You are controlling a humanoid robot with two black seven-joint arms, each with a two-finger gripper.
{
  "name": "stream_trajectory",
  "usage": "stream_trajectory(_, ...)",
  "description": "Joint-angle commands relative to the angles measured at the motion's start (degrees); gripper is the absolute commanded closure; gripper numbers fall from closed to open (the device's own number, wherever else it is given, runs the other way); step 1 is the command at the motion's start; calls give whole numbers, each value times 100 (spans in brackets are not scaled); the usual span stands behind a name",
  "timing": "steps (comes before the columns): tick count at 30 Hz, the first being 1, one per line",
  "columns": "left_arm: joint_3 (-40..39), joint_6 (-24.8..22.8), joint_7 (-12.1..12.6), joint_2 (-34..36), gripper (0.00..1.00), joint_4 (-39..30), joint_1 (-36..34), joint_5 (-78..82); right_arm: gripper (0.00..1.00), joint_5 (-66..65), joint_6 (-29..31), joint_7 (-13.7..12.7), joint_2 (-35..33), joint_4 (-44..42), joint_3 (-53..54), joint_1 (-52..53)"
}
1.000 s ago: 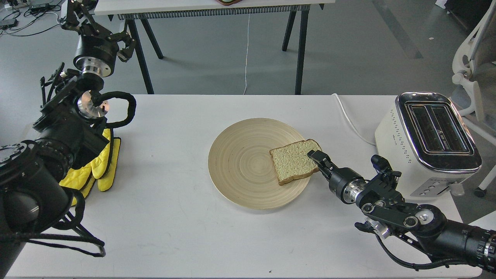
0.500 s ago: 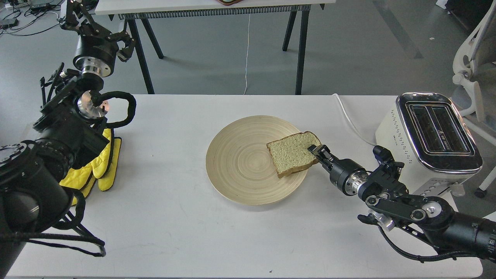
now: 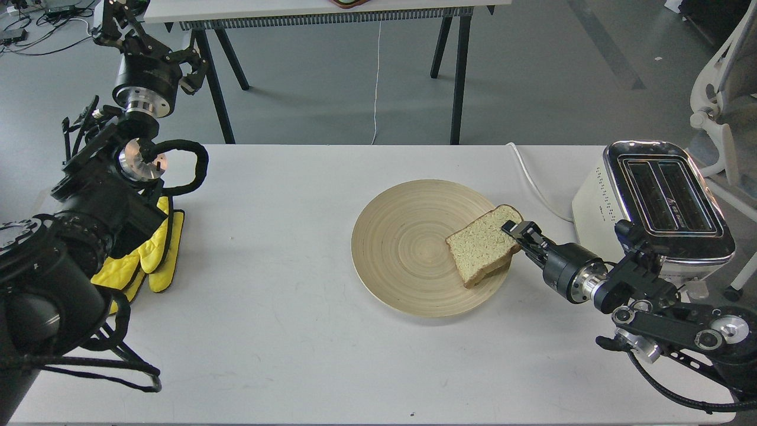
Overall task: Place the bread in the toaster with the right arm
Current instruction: 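Carry the bread with the right gripper above the toaster slot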
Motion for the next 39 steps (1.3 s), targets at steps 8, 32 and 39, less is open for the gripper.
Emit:
stream_trajectory(8,9,0,3,0,0,-3,0,0,92,-8,0,22,-483,230,237,300)
stream_trajectory(32,9,0,-5,0,0,6,0,0,92,-2372,132,22,-4079,1066,27,1267)
stream_trajectory(39,9,0,-5,0,0,6,0,0,92,-2381,53,22,-4009,987,-184,1241)
